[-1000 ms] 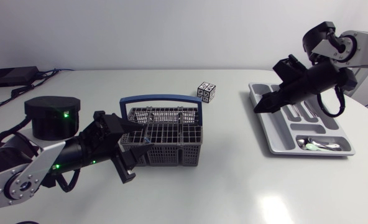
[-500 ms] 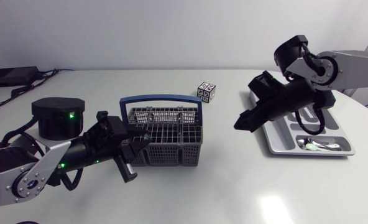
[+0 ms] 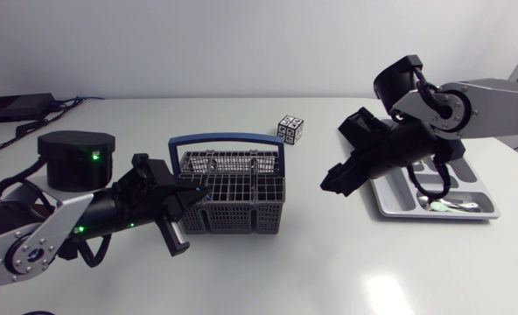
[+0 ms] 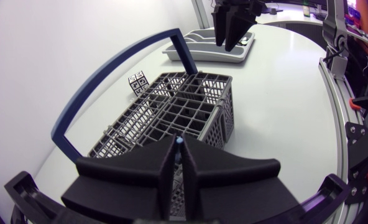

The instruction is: Transfer all utensils from the basket to the drawer tray.

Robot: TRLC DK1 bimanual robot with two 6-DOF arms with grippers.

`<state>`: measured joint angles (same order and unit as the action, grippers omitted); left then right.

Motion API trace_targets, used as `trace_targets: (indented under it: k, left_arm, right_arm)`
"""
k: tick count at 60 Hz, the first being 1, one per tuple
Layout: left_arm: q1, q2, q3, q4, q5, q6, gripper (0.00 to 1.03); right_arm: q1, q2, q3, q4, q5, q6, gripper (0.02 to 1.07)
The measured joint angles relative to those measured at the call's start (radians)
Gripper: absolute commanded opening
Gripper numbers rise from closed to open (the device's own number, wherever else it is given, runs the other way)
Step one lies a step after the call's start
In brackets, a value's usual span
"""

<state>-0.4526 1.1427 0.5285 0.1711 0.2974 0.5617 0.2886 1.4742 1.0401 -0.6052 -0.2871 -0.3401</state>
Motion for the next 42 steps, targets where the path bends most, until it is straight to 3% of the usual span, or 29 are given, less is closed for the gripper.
trace_targets:
  k: [13,23,42]
  left_arm:
    - [-0.002,-0.086,0.089,-0.15,0.005,-0.003,0.04]
    - [-0.002,-0.151,0.241,-0.342,0.016,-0.022,0.04]
    - [-0.03,-0.208,0.467,-0.572,0.072,-0.177,0.04]
  right_arm:
    - [0.042,-0.056,-0.014,-0.001,0.0,0.001,0.68]
    - [0.082,-0.113,-0.015,-0.015,0.0,0.008,0.71]
    - [0.2,-0.228,-0.015,-0.023,0.0,0.023,0.74]
